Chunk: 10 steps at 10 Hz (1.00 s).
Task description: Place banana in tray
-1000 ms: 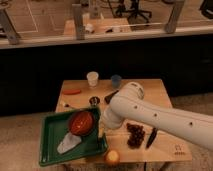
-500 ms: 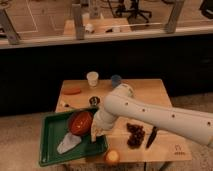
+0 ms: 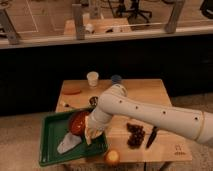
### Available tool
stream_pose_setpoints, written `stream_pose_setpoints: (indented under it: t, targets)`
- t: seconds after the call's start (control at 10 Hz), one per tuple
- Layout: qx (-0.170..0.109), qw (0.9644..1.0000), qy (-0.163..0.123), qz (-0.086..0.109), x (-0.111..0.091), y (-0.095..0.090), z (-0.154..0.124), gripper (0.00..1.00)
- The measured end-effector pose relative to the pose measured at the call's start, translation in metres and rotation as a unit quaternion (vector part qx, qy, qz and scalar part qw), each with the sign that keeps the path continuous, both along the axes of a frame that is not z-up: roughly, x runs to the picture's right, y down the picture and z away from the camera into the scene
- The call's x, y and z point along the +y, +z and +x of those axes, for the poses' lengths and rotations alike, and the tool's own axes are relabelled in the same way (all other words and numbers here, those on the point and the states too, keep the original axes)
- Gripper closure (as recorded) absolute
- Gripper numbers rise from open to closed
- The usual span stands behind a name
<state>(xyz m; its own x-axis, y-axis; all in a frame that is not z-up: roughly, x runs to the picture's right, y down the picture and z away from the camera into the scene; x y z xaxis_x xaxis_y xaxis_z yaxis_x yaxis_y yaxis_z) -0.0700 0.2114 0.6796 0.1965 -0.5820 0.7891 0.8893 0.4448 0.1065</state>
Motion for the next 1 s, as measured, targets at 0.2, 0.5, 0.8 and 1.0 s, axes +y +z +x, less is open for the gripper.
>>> stream_pose_setpoints:
  t: [0.2, 0.5, 0.8, 1.0]
  targets:
    - [0.000, 1.0000, 0.001, 0.000, 0.000, 0.000, 0.000, 1.00]
    - [0.000, 1.0000, 0.000, 0.000, 0.000, 0.000, 0.000, 1.00]
    - [-0.010, 0.9999, -0.005, 0.003, 0.000, -0.002, -0.001, 1.00]
    - [-0.086, 0.9943, -0.058, 0.025, 0.003, -0.013, -0.011, 1.00]
